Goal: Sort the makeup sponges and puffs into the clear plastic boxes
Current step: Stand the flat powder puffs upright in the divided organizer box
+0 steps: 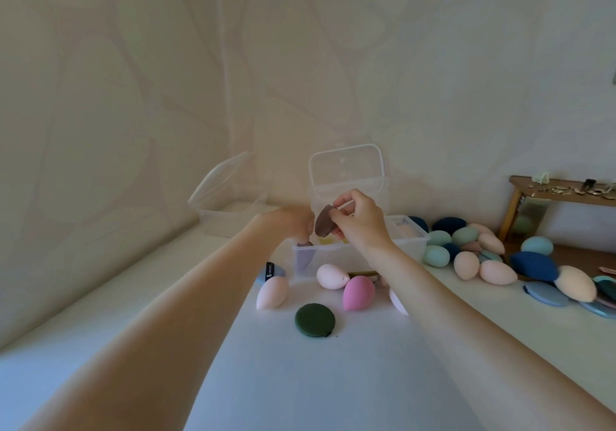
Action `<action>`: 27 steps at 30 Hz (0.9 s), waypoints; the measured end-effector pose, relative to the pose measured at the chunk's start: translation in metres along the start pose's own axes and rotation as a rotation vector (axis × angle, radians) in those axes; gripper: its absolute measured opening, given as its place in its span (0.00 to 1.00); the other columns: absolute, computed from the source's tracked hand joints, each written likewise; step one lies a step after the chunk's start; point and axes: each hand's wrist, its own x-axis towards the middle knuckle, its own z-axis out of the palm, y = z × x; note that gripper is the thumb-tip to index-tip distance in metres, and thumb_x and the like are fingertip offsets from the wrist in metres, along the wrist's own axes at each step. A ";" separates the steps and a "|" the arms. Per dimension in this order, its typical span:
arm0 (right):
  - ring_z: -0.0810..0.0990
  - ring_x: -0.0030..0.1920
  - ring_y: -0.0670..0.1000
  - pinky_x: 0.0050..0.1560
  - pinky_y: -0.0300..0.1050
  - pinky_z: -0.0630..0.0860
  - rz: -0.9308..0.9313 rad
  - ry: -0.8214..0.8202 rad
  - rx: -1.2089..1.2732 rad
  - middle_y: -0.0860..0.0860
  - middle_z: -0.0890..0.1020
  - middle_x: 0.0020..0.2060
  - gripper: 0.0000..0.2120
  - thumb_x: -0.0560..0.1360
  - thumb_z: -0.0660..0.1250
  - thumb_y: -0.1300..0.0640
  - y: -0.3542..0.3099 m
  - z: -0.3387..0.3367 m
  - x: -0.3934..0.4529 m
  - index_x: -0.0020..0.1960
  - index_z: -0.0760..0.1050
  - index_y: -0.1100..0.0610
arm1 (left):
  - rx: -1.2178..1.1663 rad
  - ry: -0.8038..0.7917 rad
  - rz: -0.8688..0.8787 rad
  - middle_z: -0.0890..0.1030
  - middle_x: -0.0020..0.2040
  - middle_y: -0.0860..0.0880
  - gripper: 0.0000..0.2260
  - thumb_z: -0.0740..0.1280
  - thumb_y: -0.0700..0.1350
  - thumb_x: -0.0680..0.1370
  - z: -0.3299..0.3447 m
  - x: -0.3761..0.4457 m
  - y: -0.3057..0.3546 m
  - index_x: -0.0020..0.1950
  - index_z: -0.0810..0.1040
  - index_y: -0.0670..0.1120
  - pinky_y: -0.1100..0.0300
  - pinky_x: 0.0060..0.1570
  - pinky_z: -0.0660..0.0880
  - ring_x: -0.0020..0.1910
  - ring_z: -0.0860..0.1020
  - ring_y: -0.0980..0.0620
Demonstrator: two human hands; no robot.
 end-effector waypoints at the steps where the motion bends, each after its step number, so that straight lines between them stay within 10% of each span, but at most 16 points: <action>1: 0.79 0.29 0.50 0.33 0.39 0.77 0.010 0.003 0.001 0.51 0.77 0.35 0.03 0.75 0.64 0.63 0.000 0.001 -0.001 0.48 0.71 0.57 | -0.004 -0.002 0.024 0.75 0.62 0.46 0.16 0.63 0.43 0.78 0.000 -0.002 -0.002 0.66 0.73 0.45 0.60 0.50 0.68 0.51 0.71 0.48; 7: 0.77 0.52 0.58 0.43 0.44 0.65 -0.117 0.031 -0.409 0.56 0.78 0.50 0.09 0.78 0.55 0.63 0.009 0.011 -0.011 0.58 0.67 0.62 | -0.140 0.015 0.067 0.79 0.60 0.49 0.12 0.62 0.39 0.77 0.000 -0.017 -0.014 0.58 0.80 0.48 0.64 0.47 0.69 0.50 0.72 0.52; 15: 0.77 0.49 0.57 0.43 0.45 0.69 -0.293 -0.047 -0.566 0.55 0.76 0.50 0.10 0.78 0.56 0.63 0.015 -0.005 -0.023 0.59 0.65 0.61 | -0.219 -0.028 0.203 0.84 0.48 0.48 0.04 0.67 0.46 0.74 -0.001 -0.033 -0.012 0.44 0.82 0.54 0.59 0.57 0.73 0.43 0.77 0.55; 27: 0.70 0.49 0.53 0.39 0.43 0.64 -0.322 -0.123 -0.672 0.54 0.80 0.43 0.07 0.78 0.61 0.56 -0.001 0.015 -0.027 0.49 0.73 0.60 | -0.175 0.066 0.184 0.80 0.42 0.47 0.09 0.67 0.45 0.75 0.001 -0.036 -0.008 0.53 0.83 0.45 0.67 0.36 0.64 0.40 0.72 0.52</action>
